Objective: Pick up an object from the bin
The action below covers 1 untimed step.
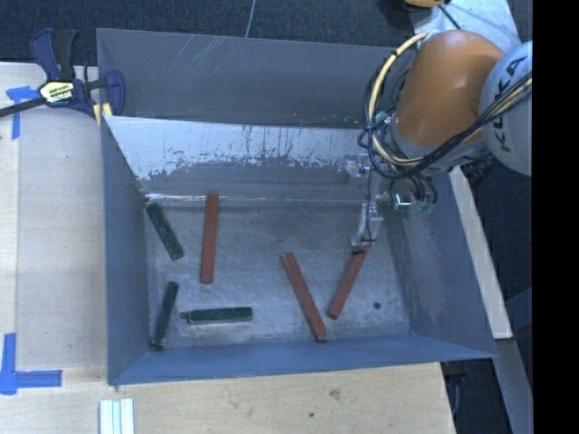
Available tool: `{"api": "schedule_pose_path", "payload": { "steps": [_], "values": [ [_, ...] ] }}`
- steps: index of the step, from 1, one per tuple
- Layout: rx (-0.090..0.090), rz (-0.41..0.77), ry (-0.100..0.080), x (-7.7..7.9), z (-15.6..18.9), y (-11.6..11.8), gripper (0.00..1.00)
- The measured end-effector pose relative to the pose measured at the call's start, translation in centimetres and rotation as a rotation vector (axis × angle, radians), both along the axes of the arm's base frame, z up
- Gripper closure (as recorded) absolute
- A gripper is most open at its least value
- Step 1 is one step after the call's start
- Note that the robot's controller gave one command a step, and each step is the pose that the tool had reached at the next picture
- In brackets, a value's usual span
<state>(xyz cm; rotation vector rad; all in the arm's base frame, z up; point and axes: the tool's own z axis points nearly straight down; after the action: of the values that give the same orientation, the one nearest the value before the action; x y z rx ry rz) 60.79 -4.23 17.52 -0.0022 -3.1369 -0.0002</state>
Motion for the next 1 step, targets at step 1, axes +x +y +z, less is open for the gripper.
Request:
{"api": "schedule_pose_path", "payload": {
  "steps": [1],
  "values": [
    [-0.001, 0.001, -0.009, 0.17, 0.51, 0.00, 0.00]
  ]
}}
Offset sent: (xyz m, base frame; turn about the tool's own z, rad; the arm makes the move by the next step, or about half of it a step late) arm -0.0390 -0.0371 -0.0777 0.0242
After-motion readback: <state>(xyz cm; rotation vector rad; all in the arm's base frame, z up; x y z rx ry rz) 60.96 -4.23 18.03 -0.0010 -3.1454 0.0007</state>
